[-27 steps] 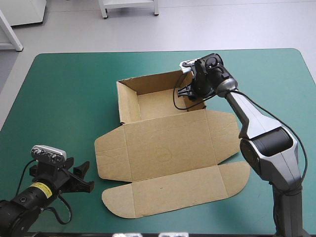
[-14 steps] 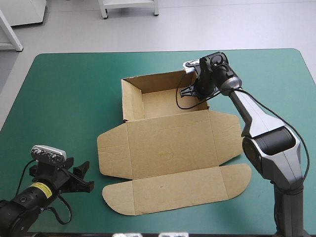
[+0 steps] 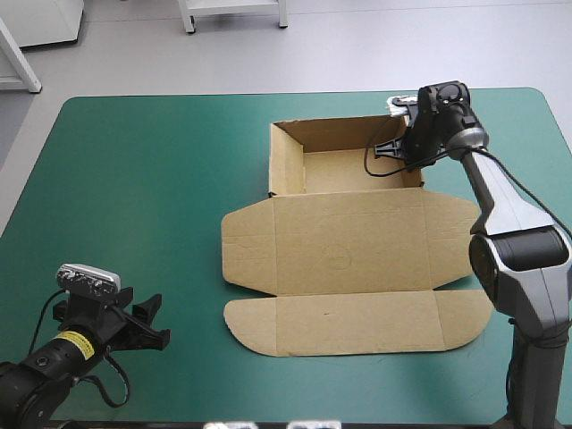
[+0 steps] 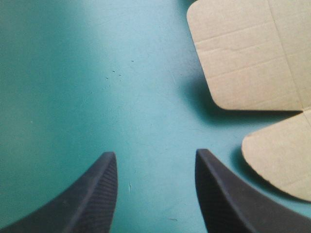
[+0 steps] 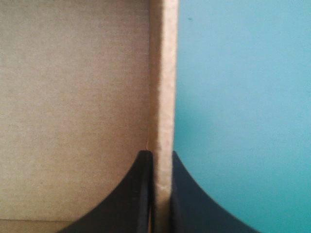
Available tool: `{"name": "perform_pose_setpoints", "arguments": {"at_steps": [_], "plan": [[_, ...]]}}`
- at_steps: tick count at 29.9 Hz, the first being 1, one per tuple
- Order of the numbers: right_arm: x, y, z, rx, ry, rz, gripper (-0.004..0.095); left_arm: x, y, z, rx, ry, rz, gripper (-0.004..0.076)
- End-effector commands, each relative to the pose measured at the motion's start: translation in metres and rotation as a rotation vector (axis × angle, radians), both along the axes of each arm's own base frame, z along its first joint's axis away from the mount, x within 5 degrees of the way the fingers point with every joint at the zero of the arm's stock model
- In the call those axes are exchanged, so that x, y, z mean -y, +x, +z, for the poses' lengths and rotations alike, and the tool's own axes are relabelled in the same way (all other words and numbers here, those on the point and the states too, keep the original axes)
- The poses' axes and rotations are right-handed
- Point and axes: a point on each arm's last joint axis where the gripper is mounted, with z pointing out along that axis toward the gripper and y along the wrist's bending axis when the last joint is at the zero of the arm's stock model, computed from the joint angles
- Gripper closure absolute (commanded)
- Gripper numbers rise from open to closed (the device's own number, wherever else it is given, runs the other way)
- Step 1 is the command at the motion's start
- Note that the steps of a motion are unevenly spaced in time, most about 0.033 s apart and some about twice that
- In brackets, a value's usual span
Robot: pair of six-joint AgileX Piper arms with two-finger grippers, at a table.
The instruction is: Fold the box
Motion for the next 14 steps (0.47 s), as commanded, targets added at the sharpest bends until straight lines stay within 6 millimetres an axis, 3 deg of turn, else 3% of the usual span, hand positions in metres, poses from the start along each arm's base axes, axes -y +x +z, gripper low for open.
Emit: {"name": "perform_pose_setpoints", "arguments": {"at_steps": [1,7,14], "plan": [[0.031,-0.010,0.043,0.098,-0.018,-0.068,0.0921,0.003,0.003,0.012,0.069,-0.040,-0.008,0.0367],[0.078,-0.009,0.046,0.106,-0.049,-0.174,0.0920,0.003,0.003,0.012,0.069,-0.040,-0.008,0.0367],[0.146,-0.015,0.047,0.104,-0.046,-0.333,0.0921,0.003,0.003,0.012,0.069,-0.040,-0.008,0.0367]]}}
